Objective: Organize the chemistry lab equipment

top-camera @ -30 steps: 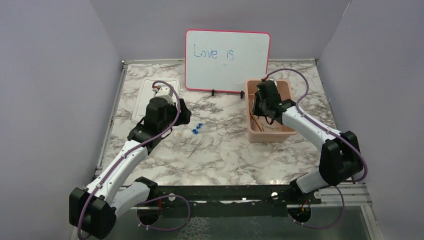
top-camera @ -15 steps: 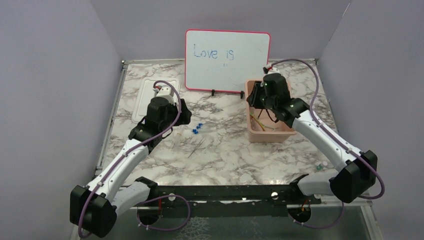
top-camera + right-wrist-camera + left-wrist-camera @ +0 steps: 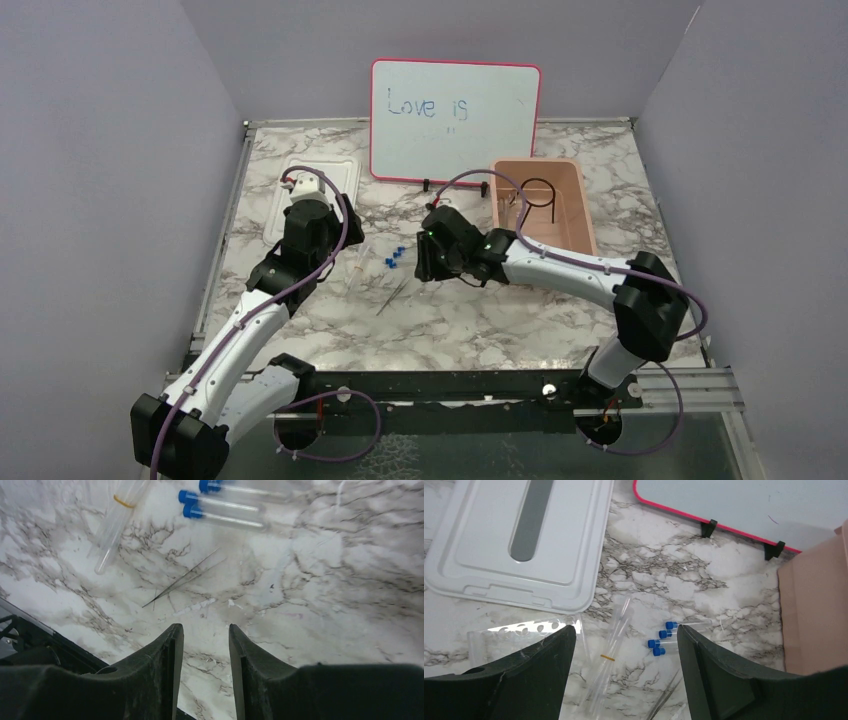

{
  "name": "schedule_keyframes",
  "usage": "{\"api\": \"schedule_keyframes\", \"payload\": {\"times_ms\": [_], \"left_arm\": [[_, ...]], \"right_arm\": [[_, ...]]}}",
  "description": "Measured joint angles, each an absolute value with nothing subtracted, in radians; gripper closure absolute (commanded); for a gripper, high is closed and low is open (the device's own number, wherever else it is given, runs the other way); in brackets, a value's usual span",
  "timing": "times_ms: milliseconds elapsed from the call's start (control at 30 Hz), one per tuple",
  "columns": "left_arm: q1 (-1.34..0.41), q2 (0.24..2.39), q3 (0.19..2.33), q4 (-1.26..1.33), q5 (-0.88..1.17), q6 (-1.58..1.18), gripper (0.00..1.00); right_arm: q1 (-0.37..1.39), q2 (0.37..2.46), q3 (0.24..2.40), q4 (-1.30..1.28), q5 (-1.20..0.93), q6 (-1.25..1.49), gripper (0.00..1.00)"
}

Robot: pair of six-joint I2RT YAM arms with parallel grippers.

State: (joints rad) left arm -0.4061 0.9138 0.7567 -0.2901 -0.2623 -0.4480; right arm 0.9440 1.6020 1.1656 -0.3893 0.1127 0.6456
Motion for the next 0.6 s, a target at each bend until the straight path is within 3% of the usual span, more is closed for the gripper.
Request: {"api": "schedule_keyframes", "payload": {"times_ms": [300,600], "left_arm": [[-0.406,0.900,0.757,-0.327,-0.389,-0.490,0.22],[-0.406,0.900,0.757,-0.340,-0.443,-0.499,0.21]], "right_arm": [[1.066,1.881,1.267,-0.379,0.099,0.737,0.44],[1.085,1.989,1.379,-0.390,0.123,0.790,0.48]]}}
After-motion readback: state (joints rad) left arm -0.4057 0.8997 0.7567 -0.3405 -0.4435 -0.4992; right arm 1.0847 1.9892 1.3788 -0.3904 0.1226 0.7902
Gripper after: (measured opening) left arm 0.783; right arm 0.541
